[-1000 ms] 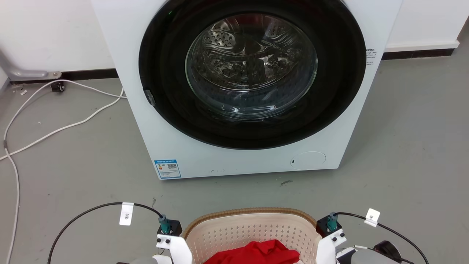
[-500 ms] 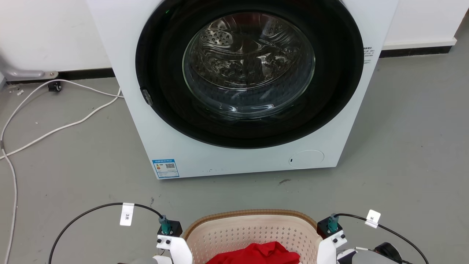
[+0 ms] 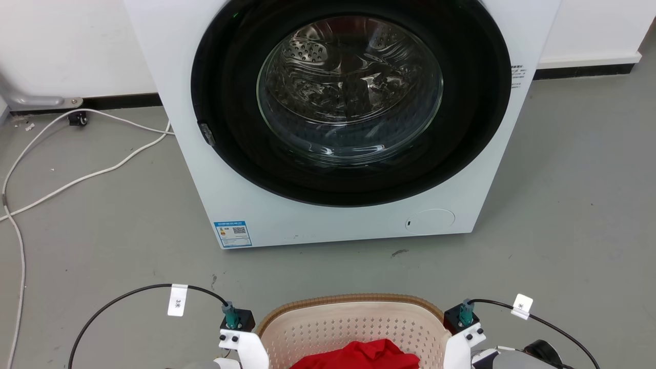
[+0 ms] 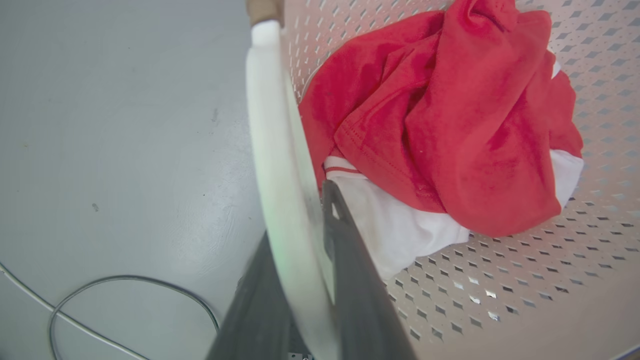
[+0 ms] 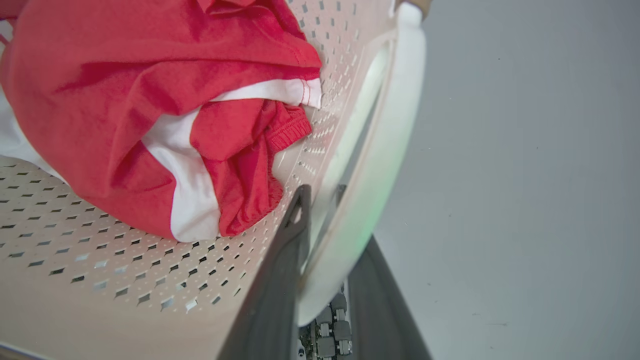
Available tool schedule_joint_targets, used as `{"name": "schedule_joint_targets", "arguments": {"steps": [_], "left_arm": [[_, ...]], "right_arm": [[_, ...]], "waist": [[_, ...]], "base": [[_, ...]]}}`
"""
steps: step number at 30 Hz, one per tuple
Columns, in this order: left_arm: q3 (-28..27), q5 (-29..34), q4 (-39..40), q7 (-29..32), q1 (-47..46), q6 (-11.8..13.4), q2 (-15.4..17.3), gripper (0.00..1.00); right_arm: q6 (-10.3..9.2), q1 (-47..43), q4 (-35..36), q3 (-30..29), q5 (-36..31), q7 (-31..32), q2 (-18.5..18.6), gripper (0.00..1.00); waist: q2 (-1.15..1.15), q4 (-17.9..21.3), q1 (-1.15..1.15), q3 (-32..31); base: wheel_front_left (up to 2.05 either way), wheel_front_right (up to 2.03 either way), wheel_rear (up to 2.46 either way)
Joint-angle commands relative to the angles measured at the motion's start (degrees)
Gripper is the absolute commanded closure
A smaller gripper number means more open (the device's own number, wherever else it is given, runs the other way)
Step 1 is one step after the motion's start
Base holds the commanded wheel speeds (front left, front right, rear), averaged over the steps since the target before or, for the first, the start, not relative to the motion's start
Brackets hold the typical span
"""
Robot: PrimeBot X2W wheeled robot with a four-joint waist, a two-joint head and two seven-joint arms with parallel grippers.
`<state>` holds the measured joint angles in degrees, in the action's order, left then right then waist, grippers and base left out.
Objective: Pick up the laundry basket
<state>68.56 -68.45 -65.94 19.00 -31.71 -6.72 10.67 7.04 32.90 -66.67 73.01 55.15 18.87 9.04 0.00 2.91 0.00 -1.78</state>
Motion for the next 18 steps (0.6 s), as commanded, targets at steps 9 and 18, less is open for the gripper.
{"name": "schedule_joint_targets", "arguments": {"steps": [9,18], "left_arm": [[1.25,-1.61,1.47,-0.76,-1.54,-1.35,-1.79,1.00],[2.09,-2.48,1.45,-0.86,-1.72,-1.35,-1.76,1.00]], "right_arm": [[0.82,0.59,1.07,0.48,0.33,0.04,-1.77,1.00],[0.83,0.55,1.08,0.52,0.39,0.21,-1.70,1.00]], "waist": [[0.00,-0.05,0.00,0.22],[0.00,-0.13,0.00,0.32]], "base": [[0.00,0.00,0.00],[0.00,0.00,0.00]]}}
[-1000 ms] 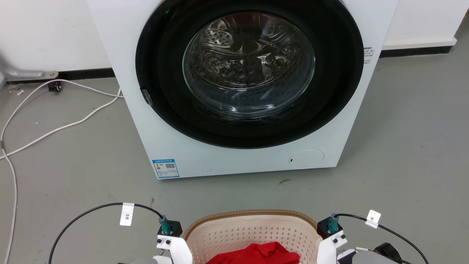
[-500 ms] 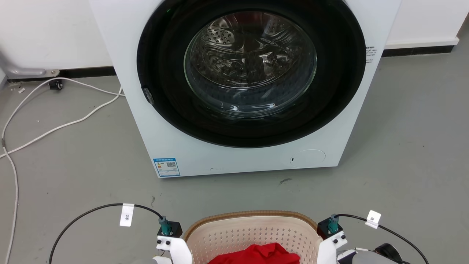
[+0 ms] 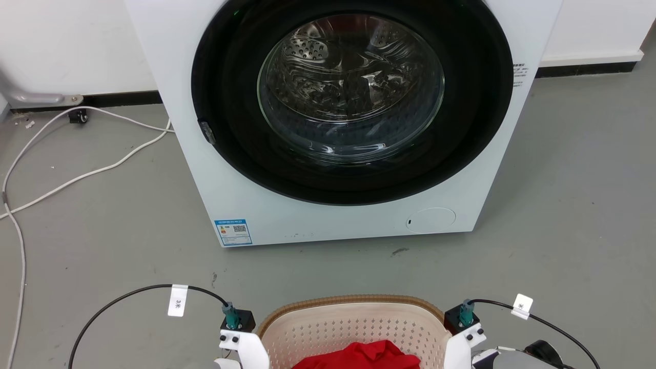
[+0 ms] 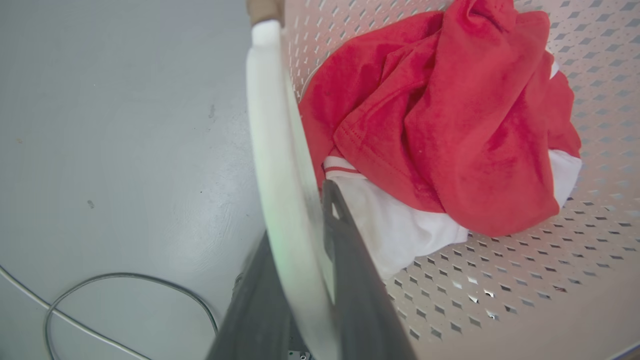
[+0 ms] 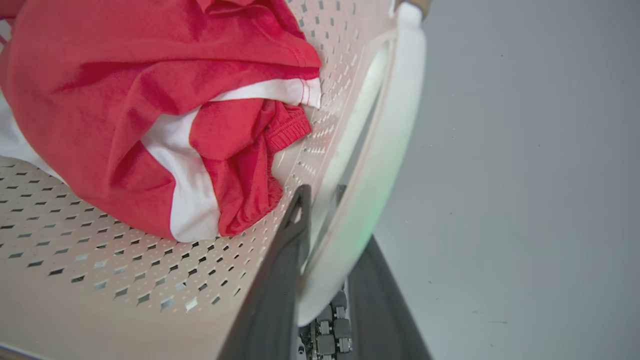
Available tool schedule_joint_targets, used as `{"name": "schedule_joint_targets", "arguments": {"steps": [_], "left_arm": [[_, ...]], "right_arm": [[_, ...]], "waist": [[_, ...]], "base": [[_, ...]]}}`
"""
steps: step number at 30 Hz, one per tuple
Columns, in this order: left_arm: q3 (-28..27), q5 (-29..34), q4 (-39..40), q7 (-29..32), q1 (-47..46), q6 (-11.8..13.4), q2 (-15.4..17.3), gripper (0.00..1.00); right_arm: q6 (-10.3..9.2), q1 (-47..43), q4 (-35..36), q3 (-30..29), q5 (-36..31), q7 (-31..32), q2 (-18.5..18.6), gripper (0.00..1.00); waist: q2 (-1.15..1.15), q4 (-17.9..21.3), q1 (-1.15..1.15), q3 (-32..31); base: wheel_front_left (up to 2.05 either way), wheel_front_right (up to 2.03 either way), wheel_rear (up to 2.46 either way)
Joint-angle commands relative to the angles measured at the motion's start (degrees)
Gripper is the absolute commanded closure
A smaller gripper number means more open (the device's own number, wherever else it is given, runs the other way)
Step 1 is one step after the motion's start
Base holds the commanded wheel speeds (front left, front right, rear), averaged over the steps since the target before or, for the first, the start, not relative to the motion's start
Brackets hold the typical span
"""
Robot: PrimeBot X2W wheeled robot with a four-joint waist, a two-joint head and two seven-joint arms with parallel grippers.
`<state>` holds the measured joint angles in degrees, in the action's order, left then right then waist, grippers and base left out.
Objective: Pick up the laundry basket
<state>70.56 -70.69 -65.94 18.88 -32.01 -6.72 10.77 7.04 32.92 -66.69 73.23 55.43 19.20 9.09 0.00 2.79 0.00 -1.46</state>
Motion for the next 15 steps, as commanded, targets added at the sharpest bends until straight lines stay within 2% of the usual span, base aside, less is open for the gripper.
{"name": "schedule_joint_targets", "arguments": {"steps": [1,15], "left_arm": [[0.16,-0.31,1.43,-0.76,-1.44,-1.35,-1.86,1.00],[1.07,-1.60,1.27,-0.99,-1.50,-1.36,-1.74,1.00]], "right_arm": [[0.83,0.56,1.11,0.31,0.08,-0.14,-1.76,1.00],[0.83,0.62,1.19,0.34,-0.26,0.28,-2.00,1.00]], "waist": [[0.00,-0.02,0.00,0.01],[0.00,0.04,0.00,0.11]], "base": [[0.00,0.00,0.00],[0.00,0.00,0.00]]}}
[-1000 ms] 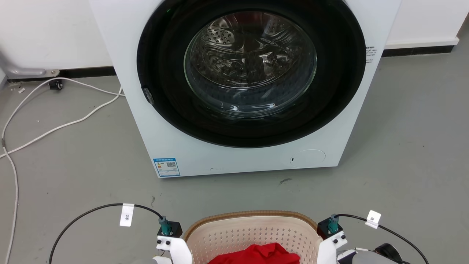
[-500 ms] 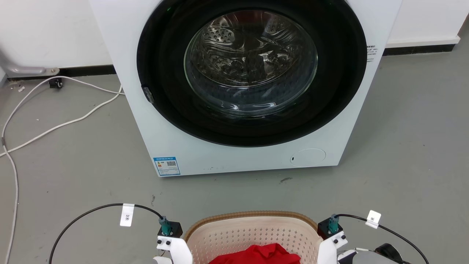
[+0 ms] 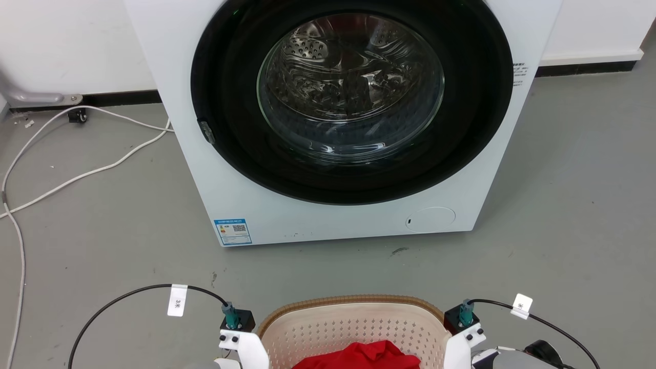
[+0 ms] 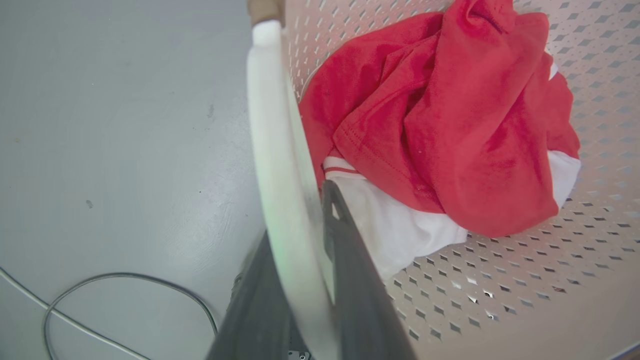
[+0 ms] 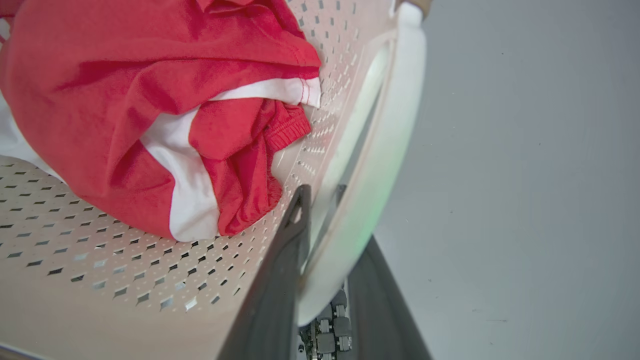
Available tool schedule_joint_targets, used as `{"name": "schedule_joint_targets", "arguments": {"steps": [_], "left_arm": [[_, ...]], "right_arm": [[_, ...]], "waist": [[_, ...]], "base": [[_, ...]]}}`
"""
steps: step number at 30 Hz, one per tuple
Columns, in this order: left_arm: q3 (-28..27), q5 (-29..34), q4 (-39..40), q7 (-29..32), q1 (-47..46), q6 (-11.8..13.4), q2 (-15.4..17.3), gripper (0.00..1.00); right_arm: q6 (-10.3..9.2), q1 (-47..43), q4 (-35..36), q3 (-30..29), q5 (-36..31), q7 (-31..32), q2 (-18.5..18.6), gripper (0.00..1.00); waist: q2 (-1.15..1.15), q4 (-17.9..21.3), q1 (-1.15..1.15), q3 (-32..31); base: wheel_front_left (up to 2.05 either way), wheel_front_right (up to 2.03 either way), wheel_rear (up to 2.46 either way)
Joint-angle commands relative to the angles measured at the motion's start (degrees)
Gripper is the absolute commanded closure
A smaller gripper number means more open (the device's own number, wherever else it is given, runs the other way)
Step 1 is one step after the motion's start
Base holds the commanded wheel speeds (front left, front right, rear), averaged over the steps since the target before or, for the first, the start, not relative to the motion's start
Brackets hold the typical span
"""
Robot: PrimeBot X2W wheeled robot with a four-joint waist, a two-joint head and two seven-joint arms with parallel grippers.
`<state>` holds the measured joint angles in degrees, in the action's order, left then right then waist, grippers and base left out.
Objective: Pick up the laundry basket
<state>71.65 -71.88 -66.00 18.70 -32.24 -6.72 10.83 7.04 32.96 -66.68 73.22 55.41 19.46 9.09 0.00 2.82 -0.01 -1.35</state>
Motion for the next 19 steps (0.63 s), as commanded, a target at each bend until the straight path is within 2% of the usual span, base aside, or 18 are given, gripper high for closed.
{"name": "schedule_joint_targets", "arguments": {"steps": [1,19], "left_arm": [[0.05,-0.50,1.31,-0.79,-1.26,-1.36,-1.78,1.00],[0.86,-1.32,1.16,-0.81,-1.24,-1.35,-1.70,1.00]], "right_arm": [[0.83,0.55,1.19,0.35,-0.26,0.03,-2.02,1.00],[0.83,0.31,1.37,0.34,-0.48,0.49,-2.31,1.00]], "waist": [[0.00,0.03,0.01,-0.01],[0.00,0.11,0.01,0.05]], "base": [[0.00,0.00,0.00],[0.00,0.00,0.00]]}}
